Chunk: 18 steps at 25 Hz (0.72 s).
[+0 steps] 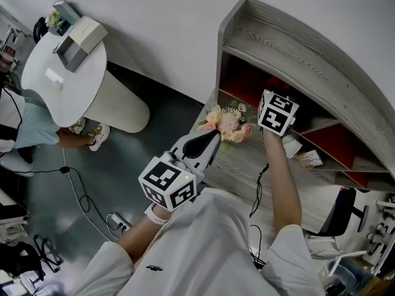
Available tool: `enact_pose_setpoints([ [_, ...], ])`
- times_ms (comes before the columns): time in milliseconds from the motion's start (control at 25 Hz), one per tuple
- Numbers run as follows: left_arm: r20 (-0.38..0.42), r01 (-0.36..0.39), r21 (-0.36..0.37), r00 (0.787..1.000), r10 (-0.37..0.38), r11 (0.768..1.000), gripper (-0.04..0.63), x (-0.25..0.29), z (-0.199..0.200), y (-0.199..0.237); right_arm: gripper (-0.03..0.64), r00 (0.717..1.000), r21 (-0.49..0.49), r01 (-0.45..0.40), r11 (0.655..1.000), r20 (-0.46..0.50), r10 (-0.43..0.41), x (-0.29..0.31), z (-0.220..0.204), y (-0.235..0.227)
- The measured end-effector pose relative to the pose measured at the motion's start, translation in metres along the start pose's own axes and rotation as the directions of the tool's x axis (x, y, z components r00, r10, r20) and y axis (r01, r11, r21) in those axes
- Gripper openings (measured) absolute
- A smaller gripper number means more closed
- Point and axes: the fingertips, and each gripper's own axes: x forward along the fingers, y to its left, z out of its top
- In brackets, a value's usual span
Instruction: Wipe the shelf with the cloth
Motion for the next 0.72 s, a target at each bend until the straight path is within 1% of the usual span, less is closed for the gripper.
enact_pose_setpoints([
  [80,0.003,-0.011,-0.005,1.000,0.011,1.000,0.000,-0.003,0.000,0.003,0.063,0.997,-0.016,-0.072,0.997,-0.032,0.072,0.010,0.000,0.020],
  [240,0.008,-0.028,-0.006,1.000,0.028,1.000,0.000,-0.008,0.000,0.006,0.063,0.981,-0.061,-0.184,0.981,-0.073,0.180,0.024,0.000,0.054],
  [320,0.011,-0.037,-0.007,0.999,0.037,0.999,0.000,-0.010,0.000,0.008,0.063,0.965,-0.077,-0.252,0.965,-0.094,0.245,0.029,0.002,0.071],
  [400,0.013,-0.047,-0.010,0.999,0.047,0.999,0.000,-0.012,0.000,0.010,0.063,0.942,-0.091,-0.324,0.942,-0.123,0.312,0.033,0.005,0.089],
  [520,0.015,-0.057,-0.013,0.998,0.057,0.998,0.000,-0.016,0.000,0.013,0.063,0.893,-0.124,-0.430,0.894,-0.203,0.401,0.039,-0.001,0.108],
  [640,0.015,-0.063,-0.015,0.998,0.063,0.998,0.000,-0.018,0.000,0.014,0.063,0.834,-0.190,-0.533,0.825,-0.281,0.474,0.042,-0.005,0.123],
  [720,0.014,-0.065,-0.019,0.998,0.065,0.998,0.000,-0.018,-0.001,0.014,0.064,0.804,-0.241,-0.582,0.777,-0.311,0.506,0.041,-0.008,0.131],
])
